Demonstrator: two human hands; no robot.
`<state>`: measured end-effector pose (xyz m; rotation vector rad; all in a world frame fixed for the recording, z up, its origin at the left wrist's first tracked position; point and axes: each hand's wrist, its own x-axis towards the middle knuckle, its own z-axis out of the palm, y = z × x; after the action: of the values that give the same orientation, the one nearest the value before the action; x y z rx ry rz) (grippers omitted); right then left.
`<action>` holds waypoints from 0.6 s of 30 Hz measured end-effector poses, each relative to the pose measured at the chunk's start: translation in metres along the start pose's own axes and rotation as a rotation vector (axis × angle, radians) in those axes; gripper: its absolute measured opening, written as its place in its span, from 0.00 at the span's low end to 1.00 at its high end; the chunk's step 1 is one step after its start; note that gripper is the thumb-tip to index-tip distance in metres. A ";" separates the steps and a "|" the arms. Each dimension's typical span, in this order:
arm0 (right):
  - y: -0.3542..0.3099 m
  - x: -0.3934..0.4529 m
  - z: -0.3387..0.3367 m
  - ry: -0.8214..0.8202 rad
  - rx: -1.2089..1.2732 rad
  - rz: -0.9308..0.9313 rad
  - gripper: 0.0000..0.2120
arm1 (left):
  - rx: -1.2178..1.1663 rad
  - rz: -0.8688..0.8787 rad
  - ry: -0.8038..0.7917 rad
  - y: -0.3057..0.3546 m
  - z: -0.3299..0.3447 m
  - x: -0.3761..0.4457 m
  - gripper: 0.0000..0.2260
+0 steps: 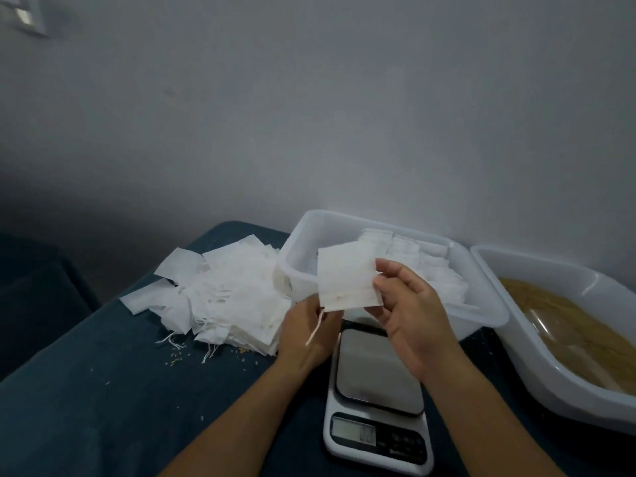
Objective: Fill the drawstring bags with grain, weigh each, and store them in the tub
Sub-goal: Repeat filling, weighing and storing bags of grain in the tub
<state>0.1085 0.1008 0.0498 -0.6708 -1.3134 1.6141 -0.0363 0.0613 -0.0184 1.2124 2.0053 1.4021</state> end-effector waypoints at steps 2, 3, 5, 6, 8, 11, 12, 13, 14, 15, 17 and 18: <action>-0.002 -0.010 -0.024 0.075 0.032 0.029 0.12 | -0.065 0.067 0.095 -0.001 0.003 0.001 0.15; 0.000 -0.015 -0.034 0.103 0.038 0.048 0.11 | -0.110 0.093 0.148 -0.002 0.003 -0.001 0.15; 0.004 -0.022 -0.052 0.160 0.067 0.079 0.10 | -0.168 0.176 0.215 0.003 0.003 -0.006 0.15; 0.006 -0.026 -0.059 0.185 0.084 0.083 0.09 | -0.183 0.262 0.222 0.005 0.003 -0.010 0.15; 0.010 -0.032 -0.067 0.235 0.062 0.084 0.08 | -0.153 0.489 0.172 0.012 0.003 -0.019 0.11; 0.019 -0.037 -0.069 0.292 -0.071 0.081 0.08 | -0.030 0.749 -0.072 0.019 0.008 -0.031 0.07; 0.021 -0.038 -0.070 0.293 -0.088 0.074 0.08 | 0.032 0.804 -0.144 0.020 0.013 -0.033 0.09; 0.022 -0.039 -0.069 0.288 -0.096 0.069 0.08 | 0.089 0.840 -0.188 0.020 0.017 -0.035 0.11; 0.022 -0.039 -0.068 0.285 -0.101 0.067 0.08 | 0.124 0.864 -0.204 0.019 0.020 -0.036 0.12; 0.021 -0.039 -0.068 0.288 -0.101 0.065 0.08 | 0.134 0.870 -0.202 0.019 0.022 -0.037 0.12; 0.021 -0.039 -0.067 0.291 -0.079 0.068 0.08 | 0.123 0.863 -0.164 0.021 0.024 -0.040 0.11; 0.022 -0.038 -0.067 0.290 -0.060 0.074 0.08 | 0.114 0.851 -0.144 0.022 0.024 -0.041 0.09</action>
<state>0.1750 0.0964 0.0051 -0.9612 -1.1387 1.4747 0.0130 0.0430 -0.0143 2.3085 1.5241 1.4718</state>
